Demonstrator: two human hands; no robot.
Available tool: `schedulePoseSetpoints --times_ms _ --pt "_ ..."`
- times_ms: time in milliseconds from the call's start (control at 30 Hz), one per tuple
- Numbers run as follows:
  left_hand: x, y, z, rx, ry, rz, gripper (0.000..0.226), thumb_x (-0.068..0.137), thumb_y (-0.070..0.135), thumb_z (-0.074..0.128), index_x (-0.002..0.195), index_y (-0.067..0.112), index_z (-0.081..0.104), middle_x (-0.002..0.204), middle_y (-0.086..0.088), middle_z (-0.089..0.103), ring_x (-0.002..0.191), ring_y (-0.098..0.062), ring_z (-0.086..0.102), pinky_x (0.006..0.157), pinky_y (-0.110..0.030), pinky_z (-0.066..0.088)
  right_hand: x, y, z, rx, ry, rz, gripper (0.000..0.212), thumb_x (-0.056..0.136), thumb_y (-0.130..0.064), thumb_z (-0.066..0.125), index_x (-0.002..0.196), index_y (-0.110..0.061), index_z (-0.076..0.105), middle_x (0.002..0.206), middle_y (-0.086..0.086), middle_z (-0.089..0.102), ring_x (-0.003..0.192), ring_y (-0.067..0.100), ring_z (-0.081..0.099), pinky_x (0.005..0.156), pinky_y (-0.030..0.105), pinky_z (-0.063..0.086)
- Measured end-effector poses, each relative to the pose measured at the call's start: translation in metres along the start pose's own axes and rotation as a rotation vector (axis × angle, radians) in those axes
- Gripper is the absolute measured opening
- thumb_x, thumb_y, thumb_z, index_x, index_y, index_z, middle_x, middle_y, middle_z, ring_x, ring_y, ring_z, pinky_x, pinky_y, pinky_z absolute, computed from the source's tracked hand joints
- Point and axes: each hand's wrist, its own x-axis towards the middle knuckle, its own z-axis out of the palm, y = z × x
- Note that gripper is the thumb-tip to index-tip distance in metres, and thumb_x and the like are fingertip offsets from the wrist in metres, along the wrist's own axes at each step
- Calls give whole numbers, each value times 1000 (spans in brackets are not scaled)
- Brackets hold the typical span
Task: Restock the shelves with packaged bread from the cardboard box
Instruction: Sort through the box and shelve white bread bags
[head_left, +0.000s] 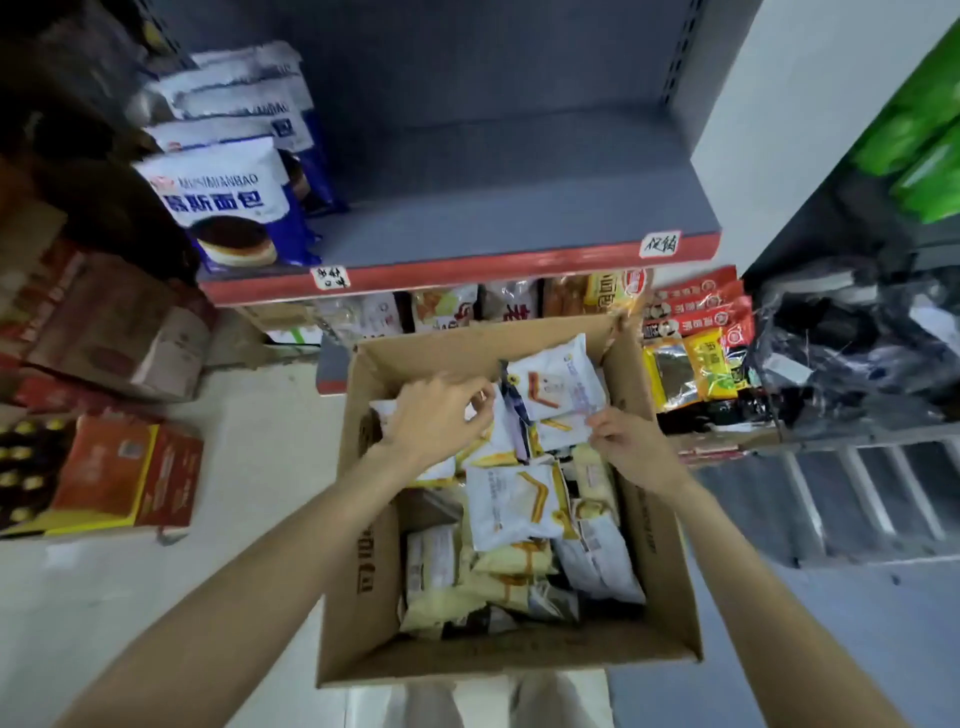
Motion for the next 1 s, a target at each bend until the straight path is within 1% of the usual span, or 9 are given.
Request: schedulePoseSetpoints --times_ms 67,267,367,467,633,767,900,967,1000 --pt "-7 -4 44 -36 -118 -110 20 92 31 51 101 24 68 89 10 70 81 -11 65 54 -23 46 9 31 19 -11 -1 100 41 92 -19 56 132 -11 48 128 10 57 118 27 54 94 31 42" --pt "24 -27 155 -138 -311 -446 25 90 31 53 113 25 59 113 9 64 103 -17 61 77 -31 50 80 69 57 -23 156 150 55 91 -15 56 141 -10 33 139 18 40 120 33 47 86 35 42" --pt "63 -37 189 -152 -243 -404 40 92 28 54 130 21 47 131 -3 50 121 -24 47 89 -36 43 127 87 68 -40 243 138 67 88 -11 58 145 -10 21 144 17 31 129 35 37 96 42 40" --pt "104 -42 207 -130 -167 -272 55 90 25 58 139 15 37 135 -10 42 125 -27 38 95 -35 36 164 101 74 31 288 127 77 86 -8 57 149 -15 13 150 11 27 138 30 27 109 46 32" --pt "137 -47 227 83 -204 -116 61 86 33 58 139 14 35 125 -11 48 115 -31 44 93 -37 36 179 106 81 35 328 125 79 86 -6 57 150 -11 10 150 12 28 139 30 25 111 42 29" --pt "143 -43 230 200 -383 -167 67 80 51 64 130 13 41 123 -11 50 112 -32 49 90 -38 34 155 111 94 26 359 152 71 87 -7 57 147 -9 18 147 14 31 137 30 28 109 38 30" --pt "123 -46 213 38 -411 -266 59 84 52 61 121 10 47 123 -10 49 112 -30 49 80 -36 39 123 116 111 -158 207 169 67 91 -13 54 147 -5 18 154 13 19 143 27 14 114 35 18" --pt "104 -47 192 -79 -344 -350 56 85 51 60 119 9 45 114 -10 58 102 -31 58 71 -37 44 112 111 110 -196 114 137 59 93 -15 53 145 -8 25 154 10 20 143 26 15 114 36 23" --pt "93 -48 179 -133 -302 -398 57 85 52 60 119 9 46 110 -10 62 98 -30 60 70 -38 46 107 104 106 -189 102 115 54 93 -15 52 143 -11 31 150 10 29 139 28 26 110 39 31"
